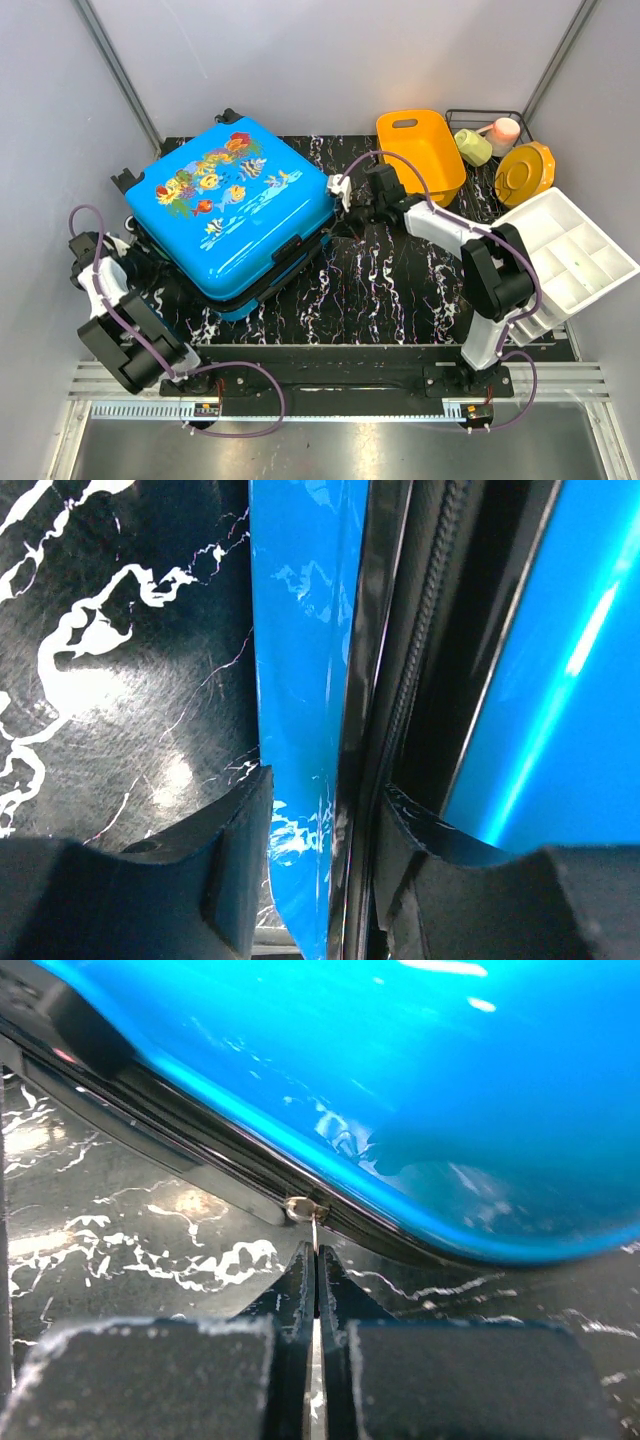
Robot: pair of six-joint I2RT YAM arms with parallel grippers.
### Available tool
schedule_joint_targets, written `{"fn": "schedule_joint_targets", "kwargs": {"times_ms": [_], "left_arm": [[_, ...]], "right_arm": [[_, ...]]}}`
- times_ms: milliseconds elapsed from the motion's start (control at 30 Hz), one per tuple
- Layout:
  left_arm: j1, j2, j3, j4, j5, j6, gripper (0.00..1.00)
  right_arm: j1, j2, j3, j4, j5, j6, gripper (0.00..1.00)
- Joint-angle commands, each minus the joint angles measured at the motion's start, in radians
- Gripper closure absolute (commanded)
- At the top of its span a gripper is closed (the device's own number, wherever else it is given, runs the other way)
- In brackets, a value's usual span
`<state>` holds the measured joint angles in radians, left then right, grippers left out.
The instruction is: Open, take out, and arrange the luggage
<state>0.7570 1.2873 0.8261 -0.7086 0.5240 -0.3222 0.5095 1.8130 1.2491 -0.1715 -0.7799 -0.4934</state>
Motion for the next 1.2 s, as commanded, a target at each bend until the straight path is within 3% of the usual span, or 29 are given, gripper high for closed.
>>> {"fn": "schedule_joint_targets", "kwargs": {"times_ms": [0,167,333,800,933,1167], "left_arm": [[-0.005,0.085,0.063,0.038,-0.093,0.017,0.58],[-0.044,0.155,0.129,0.037,-0.140,0.025,0.73],[-0.071,0.240,0.238,0.015,-0.179,0.070,1.00],[-0.340,0.503,0.616,-0.074,-0.217,0.376,1.00],[-0.407,0.512,0.598,-0.074,-0.236,0.393,1.00],[-0.415,0.468,0.486,-0.060,-0.257,0.434,1.00]], "right_arm": [[-0.129,0.000,0.078,-0.008,0.077,-0.072,1.00],[-0.216,0.066,0.163,-0.074,0.070,-0.181,1.00],[-0.267,0.158,0.289,-0.091,0.035,-0.289,1.00],[-0.243,0.466,0.671,-0.102,-0.295,-0.381,1.00],[-0.217,0.560,0.783,-0.030,-0.311,-0.274,1.00],[-0.200,0.710,0.972,0.128,-0.274,-0.082,1.00]]}}
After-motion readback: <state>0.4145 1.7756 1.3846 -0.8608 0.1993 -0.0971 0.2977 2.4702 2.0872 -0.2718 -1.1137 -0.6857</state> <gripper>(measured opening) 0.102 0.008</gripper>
